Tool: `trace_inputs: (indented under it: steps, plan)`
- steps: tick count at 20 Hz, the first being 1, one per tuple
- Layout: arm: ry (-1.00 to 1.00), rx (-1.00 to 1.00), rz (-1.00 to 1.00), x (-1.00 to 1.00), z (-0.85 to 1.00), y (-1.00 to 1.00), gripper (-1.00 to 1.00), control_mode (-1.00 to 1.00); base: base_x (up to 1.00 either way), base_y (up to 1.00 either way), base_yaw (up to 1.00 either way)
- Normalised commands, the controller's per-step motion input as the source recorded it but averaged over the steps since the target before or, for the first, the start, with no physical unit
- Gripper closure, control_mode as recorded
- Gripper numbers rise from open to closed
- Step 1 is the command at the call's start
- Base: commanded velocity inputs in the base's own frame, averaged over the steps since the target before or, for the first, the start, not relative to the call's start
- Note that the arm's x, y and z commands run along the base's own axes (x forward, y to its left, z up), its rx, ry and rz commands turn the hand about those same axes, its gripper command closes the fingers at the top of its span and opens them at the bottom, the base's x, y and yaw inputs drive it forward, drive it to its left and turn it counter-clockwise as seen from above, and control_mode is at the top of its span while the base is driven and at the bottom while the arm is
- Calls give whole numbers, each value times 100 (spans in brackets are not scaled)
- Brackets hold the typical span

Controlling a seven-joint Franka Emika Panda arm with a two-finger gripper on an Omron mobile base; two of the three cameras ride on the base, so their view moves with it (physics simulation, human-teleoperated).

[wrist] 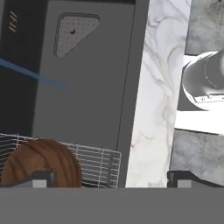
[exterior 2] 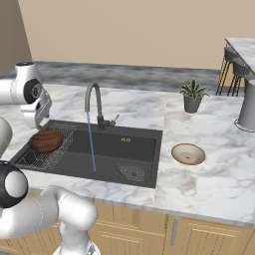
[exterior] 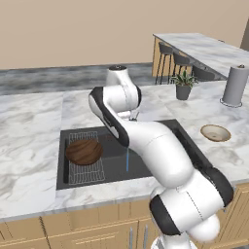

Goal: Rinse each bowl for a few seconds and place them down in the sink or on the counter.

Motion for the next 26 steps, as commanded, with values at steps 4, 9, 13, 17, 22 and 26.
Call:
trace_inputs:
  steps: [4, 9, 13, 17, 22, 26]
  plan:
    - [0, 0, 0, -56, 46, -56, -100, -100, 0, 0, 0]
    - [2, 0, 0, -26, 30, -70, -100, -100, 0, 0, 0]
    - [4, 0, 0, -13, 21, -78, -100, -100, 0, 0, 0]
    - [7, -2, 0, -7, 14, -74, -100, -100, 0, 0, 0]
    - [7, -4, 0, -4, 10, -77, -100, -100, 0, 0, 0]
    - [3, 0, 0, -25, 2, -87, -100, -100, 0, 0, 0]
